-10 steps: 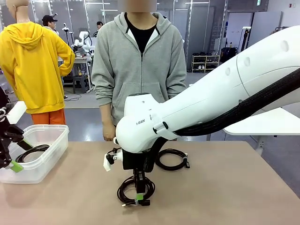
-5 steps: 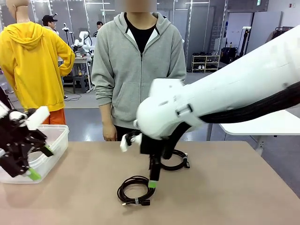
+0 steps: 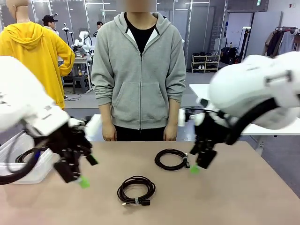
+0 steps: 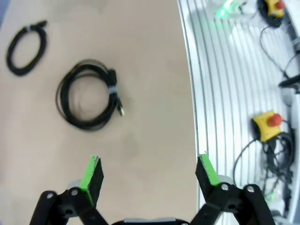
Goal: Organize and store the cables.
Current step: Place the USB Extension Cable into the Organizing box.
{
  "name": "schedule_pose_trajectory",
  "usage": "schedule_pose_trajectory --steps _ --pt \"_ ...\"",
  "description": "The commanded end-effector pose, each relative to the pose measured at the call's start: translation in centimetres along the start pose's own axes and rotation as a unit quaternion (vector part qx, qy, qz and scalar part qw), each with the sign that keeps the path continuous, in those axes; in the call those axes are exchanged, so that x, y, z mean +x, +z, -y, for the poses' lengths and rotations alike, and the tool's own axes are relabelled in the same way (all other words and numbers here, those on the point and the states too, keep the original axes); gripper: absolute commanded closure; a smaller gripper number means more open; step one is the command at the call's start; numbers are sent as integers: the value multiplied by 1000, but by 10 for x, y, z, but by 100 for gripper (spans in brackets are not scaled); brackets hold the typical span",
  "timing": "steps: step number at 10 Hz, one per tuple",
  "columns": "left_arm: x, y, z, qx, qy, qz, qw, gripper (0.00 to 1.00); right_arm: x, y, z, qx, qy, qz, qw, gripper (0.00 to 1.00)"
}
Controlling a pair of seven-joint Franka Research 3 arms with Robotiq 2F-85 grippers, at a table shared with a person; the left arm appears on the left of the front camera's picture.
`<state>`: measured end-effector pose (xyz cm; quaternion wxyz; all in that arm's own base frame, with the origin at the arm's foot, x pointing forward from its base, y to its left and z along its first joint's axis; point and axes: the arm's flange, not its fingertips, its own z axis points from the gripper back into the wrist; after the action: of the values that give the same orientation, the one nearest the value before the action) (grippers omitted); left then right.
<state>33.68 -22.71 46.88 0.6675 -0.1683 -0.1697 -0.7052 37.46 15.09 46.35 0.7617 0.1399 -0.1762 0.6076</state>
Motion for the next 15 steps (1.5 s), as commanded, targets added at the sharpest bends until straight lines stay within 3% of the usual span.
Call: schedule_pose_trajectory --steps 1,4,7,12,13,15 --pt "42 -33 -24 6 30 -14 999 0 -43 19 -16 -13 11 51 999 0" --pt "85 -96 -45 46 109 -36 992 0 -108 57 -32 -43 4 112 993 0" --pt "96 -140 -55 53 121 -53 990 0 -171 75 -34 -30 -6 165 986 0" --pt "77 -141 -41 32 89 -125 988 0 -230 70 -56 -78 20 272 959 0" --pt "84 -150 -47 47 103 -86 990 0 -203 116 -2 -45 -5 222 974 0" --pt "84 -150 -47 47 103 -86 990 0 -203 116 -2 -45 -5 222 974 0"
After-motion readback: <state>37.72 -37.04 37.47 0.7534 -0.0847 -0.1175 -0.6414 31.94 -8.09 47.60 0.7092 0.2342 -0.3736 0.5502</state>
